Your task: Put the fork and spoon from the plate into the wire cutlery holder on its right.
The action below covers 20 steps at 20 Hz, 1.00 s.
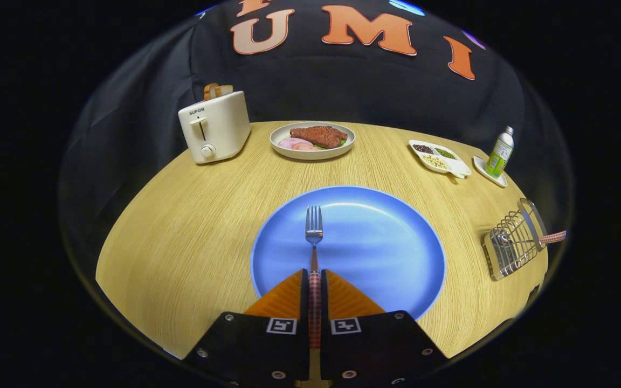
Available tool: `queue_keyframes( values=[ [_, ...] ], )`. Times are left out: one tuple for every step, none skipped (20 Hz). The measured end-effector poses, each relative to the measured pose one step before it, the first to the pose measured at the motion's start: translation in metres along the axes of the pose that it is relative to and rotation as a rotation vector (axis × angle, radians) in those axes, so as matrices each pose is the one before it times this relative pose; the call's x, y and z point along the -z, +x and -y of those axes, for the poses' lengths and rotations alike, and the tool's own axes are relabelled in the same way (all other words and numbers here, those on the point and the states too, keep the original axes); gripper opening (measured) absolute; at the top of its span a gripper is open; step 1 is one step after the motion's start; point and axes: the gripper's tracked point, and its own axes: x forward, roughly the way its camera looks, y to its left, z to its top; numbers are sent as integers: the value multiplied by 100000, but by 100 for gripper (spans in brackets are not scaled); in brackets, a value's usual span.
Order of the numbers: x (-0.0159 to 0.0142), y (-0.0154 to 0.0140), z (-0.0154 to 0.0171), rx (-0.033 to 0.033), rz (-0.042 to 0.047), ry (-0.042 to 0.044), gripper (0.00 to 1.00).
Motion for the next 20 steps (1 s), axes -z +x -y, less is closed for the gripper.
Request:
queue_keyframes(
  values=[
    [1188,341,118,-8,-5227,311,10],
    [106,-296,135,-527,147,1312,14],
    [-727,8,-193,-263,2113,1202,15],
    [-168,15,203,1063,1294,675,15],
    [5,-139,384,1066,545,860,14],
    [-171,-247,60,-713,-62,1264,8],
    [-178,-166,117,-761,-243,1328,7],
    [-255,-385,392,-342,-473,866,6],
    [-397,-481,488,-756,-80,625,6],
    [-671,-683,570,-825,594,961,6],
    [-690,-772,567,-1388,146,468,6],
    [-836,-969,811,-873,347,275,6],
    [-977,-962,898,-590,736,104,6],
    [-1046,-1213,1153,-479,556,-178,6],
    [-965,-1104,1190,-157,503,-491,6],
    [-945,-1194,1315,170,159,-664,6],
    [-767,-1101,1380,255,-475,-915,6],
    [-662,-1060,1509,415,-894,-872,6],
    [-431,-1141,1380,305,-1301,-829,6],
    [-377,-894,1499,879,-1625,-1351,6]
  ],
)
